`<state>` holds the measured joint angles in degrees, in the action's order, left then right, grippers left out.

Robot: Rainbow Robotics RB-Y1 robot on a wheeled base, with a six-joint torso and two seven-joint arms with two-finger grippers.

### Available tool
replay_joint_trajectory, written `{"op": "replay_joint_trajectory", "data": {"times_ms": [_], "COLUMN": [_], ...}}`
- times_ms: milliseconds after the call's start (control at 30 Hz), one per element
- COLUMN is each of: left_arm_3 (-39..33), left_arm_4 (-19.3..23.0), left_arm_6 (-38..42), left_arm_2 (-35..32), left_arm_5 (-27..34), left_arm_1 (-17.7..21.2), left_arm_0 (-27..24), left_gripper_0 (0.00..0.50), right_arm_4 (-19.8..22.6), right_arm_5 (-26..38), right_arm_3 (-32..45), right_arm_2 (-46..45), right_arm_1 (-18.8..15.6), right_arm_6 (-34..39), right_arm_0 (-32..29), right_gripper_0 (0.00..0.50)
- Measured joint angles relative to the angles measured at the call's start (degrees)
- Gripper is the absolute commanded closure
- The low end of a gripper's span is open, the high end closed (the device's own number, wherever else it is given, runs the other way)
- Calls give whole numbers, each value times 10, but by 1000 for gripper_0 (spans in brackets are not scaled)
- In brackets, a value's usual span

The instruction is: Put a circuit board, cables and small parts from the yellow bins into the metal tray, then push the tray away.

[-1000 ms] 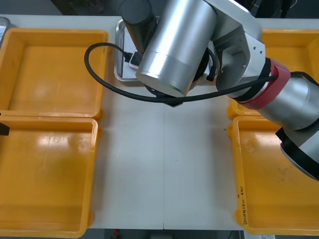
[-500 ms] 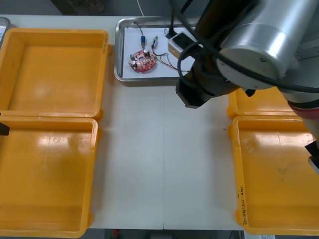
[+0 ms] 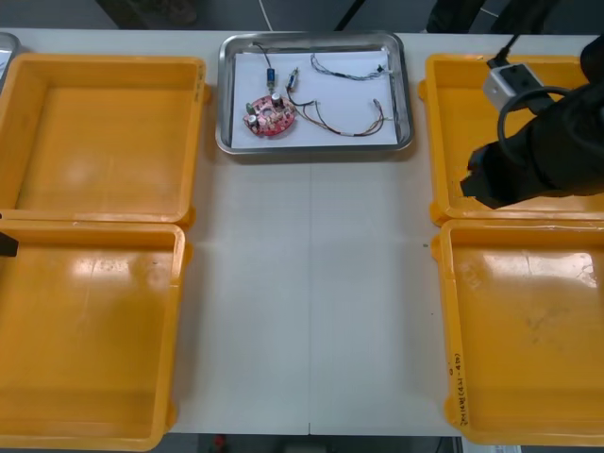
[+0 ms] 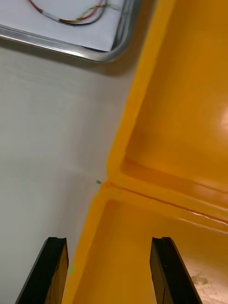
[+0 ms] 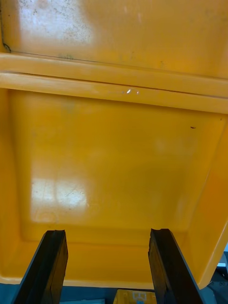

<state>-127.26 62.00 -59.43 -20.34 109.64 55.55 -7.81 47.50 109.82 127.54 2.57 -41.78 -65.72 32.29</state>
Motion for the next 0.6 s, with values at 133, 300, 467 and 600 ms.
{"op": "replay_joint_trajectory", "data": {"times_ms": [133, 300, 467, 600], "left_arm_3": [0, 0, 0, 0], "left_arm_4": [0, 0, 0, 0], "left_arm_6": [0, 0, 0, 0], "left_arm_2": [0, 0, 0, 0], "left_arm_5": [0, 0, 0, 0], "left_arm_1": [0, 0, 0, 0], "left_arm_0": [0, 0, 0, 0], "left_gripper_0": [0, 0, 0, 0], "right_arm_4": [0, -9, -27, -31], "right_arm_5": [0, 0, 0, 0], "right_arm_3": [1, 2, 2, 3], "right_arm_2": [-60, -112, -135, -152], "right_arm_1": [-3, -4, -4, -4], "right_arm_6": [0, 0, 0, 0], "right_arm_0": [-44, -81, -97, -113], "right_gripper_0": [0, 0, 0, 0]}}
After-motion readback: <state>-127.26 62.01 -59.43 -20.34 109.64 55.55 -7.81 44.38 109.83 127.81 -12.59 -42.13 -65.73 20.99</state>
